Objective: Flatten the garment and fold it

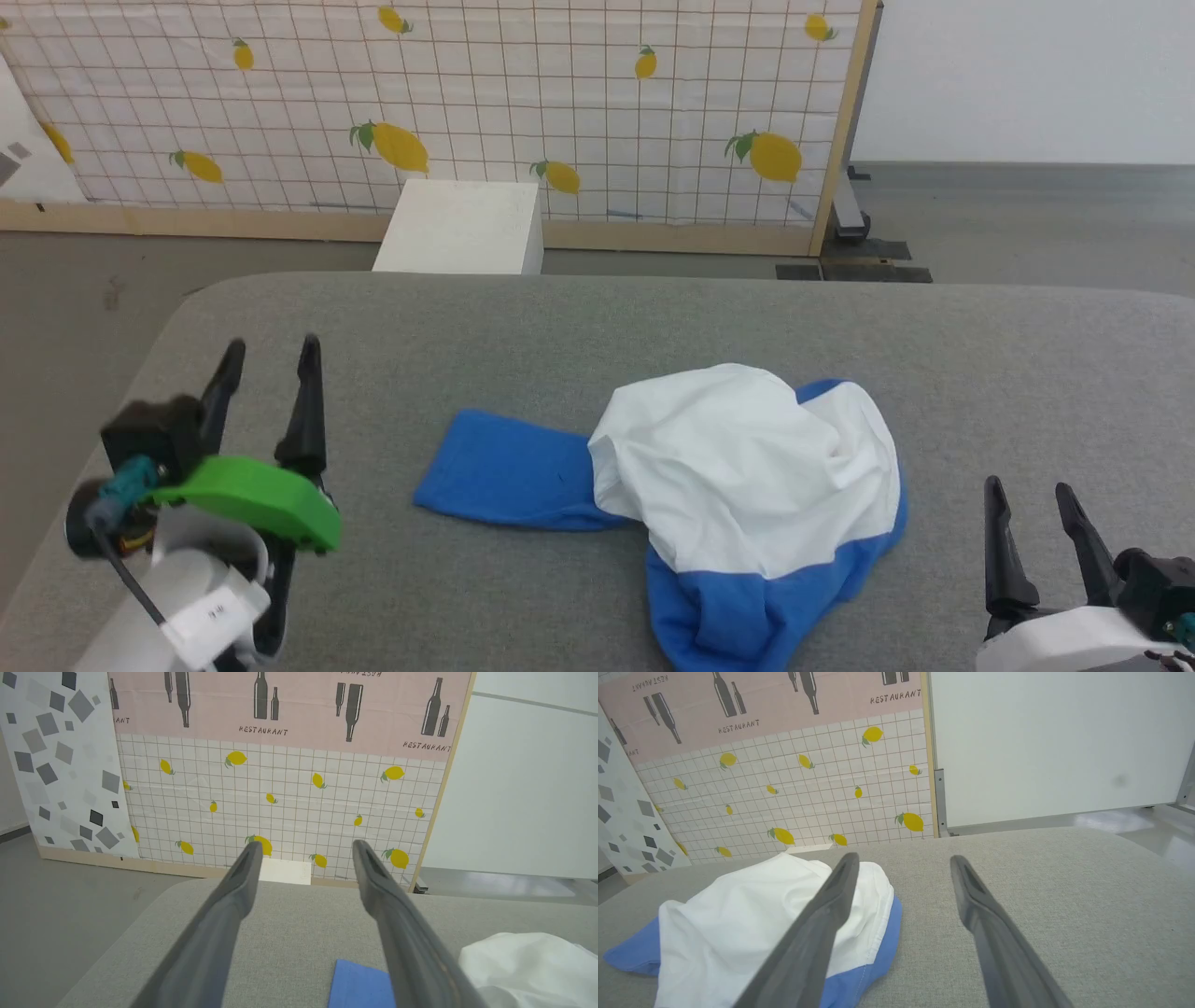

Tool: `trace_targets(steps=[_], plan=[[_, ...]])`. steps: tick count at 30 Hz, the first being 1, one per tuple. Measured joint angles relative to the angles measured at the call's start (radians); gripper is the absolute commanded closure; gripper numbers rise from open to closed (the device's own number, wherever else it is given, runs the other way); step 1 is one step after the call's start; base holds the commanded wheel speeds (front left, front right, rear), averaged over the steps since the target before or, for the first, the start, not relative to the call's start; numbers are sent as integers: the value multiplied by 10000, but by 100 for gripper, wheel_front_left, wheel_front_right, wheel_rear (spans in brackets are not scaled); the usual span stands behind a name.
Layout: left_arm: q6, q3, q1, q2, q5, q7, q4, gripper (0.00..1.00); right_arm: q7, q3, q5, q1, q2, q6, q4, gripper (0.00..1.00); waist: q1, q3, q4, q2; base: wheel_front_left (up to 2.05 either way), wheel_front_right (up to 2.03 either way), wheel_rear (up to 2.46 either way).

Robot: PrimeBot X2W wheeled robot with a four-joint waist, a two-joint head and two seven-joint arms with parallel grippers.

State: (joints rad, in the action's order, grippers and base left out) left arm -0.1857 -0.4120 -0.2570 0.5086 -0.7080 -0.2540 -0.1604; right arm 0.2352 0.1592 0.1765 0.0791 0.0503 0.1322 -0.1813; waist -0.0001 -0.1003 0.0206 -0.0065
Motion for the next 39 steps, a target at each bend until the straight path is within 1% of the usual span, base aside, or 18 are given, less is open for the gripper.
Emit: trace_targets(steps=[4, 6, 15, 18, 21, 23, 26, 31, 33, 36, 39], plan=[[4, -81, 647, -98, 207, -2, 109, 0, -228, -6, -33, 29, 0, 0, 134, 0, 0, 182, -100, 0, 0, 0, 0], [96, -121, 835, -203, 209, -2, 96, 0, -268, -8, -65, 29, 0, 0, 146, 0, 0, 225, -146, 0, 0, 0, 0], [351, 142, 1685, -1028, 201, -29, 90, 0, -608, -25, -90, 43, 0, 0, 54, 0, 0, 340, -217, 0, 0, 0, 0], [458, 265, 1841, -1237, 228, -31, 107, 0, -784, -38, -88, 45, 0, 0, 33, 0, 0, 376, -180, 0, 0, 0, 0], [539, 307, 1854, -1346, 456, -31, 77, 0, -1181, -46, -59, 24, -2, 0, 27, 0, 0, 464, -129, 0, 0, 0, 0], [541, 334, 1853, -1381, 569, -29, 65, 0, -1680, -17, 21, -141, 0, 0, -42, 0, 0, 553, -101, 0, 0, 0, 0], [579, 424, 1846, -1488, 654, -31, 77, 0, -2836, -29, 12, -898, 0, 0, -230, 0, 1, 722, -73, 0, 0, 0, 0], [654, 514, 1785, -1638, 773, -31, 86, 0, -5262, -71, -721, -3020, 8, 0, -723, 0, 1, 1133, -31, 0, 0, 0, 0], [706, 564, 1699, -1685, 846, -31, 94, 0, -6182, -261, -1062, -3838, 42, 0, -1093, 0, 0, 1321, 6, 0, 0, 0, 0], [725, 685, 1538, -1783, 1009, -31, 102, 0, -7530, -673, -1434, -5000, 299, 0, -2010, 0, 1, 1655, 87, 0, 0, 0, 0], [823, 688, 1318, -1891, 1103, -31, 98, 0, -8410, -884, -1824, -5723, 644, 2, -2842, 0, 1, 1970, 209, 0, 0, 0, 0]])
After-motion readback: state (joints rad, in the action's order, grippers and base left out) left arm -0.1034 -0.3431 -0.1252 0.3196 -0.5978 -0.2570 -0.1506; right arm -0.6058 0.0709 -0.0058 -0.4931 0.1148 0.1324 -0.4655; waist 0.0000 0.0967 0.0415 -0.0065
